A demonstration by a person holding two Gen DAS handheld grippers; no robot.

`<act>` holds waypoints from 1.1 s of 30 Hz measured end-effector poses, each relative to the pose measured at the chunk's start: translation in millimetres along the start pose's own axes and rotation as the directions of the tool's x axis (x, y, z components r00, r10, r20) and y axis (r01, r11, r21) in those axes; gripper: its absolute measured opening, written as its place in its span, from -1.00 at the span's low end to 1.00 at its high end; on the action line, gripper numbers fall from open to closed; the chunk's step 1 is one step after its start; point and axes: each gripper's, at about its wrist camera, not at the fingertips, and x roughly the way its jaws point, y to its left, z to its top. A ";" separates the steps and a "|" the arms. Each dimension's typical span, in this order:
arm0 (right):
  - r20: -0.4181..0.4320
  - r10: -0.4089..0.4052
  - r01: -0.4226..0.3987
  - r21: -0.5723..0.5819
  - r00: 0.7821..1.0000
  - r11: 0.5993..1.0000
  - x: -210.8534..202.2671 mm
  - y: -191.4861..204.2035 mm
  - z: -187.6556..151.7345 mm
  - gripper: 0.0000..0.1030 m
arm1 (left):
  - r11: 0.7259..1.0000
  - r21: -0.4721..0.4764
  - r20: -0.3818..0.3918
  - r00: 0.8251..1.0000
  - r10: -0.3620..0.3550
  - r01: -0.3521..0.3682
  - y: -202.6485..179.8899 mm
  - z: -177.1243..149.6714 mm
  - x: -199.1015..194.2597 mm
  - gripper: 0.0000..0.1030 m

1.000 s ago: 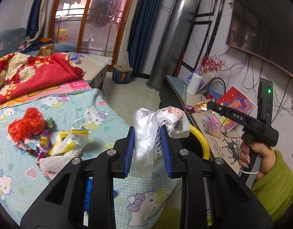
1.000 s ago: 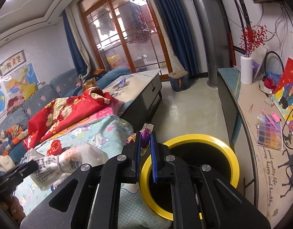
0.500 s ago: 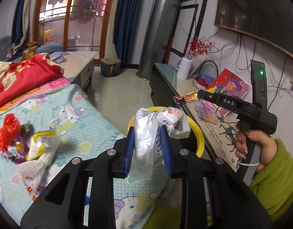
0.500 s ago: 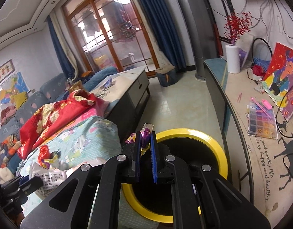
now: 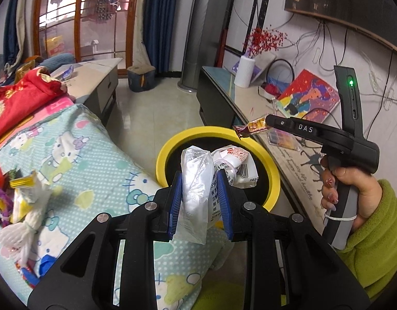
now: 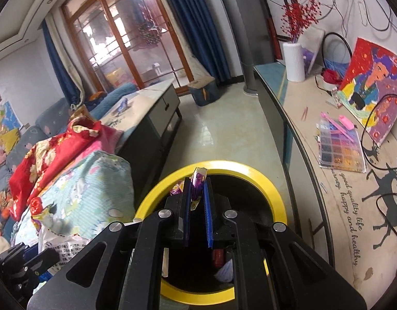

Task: Collect trash
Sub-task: 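Open both tools to drop the bag and wrapper into the bin, then move both tools back over the remaining trash on the bed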

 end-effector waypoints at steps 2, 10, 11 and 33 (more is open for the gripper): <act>-0.013 -0.010 0.010 0.006 1.000 1.000 6.1 -5.2 -3.3 -0.82 | 1.000 0.004 -0.015 1.000 0.000 0.000 -2.4 -0.8 9.1 -0.60; -0.055 -0.031 0.033 0.037 0.998 0.999 24.2 -21.3 -10.9 -0.82 | 1.000 0.022 -0.071 0.998 0.002 -0.001 -7.9 -5.4 41.8 -0.59; -0.061 -0.033 0.036 0.042 0.998 0.998 26.4 -23.1 -12.0 -0.82 | 1.000 0.022 -0.075 0.997 0.003 -0.001 -8.4 -5.4 45.4 -0.59; -0.054 -0.013 0.012 -0.023 0.998 1.000 20.0 5.7 -15.9 -0.10 | 0.994 -0.104 0.063 0.997 0.053 -0.047 25.4 -4.0 9.6 0.79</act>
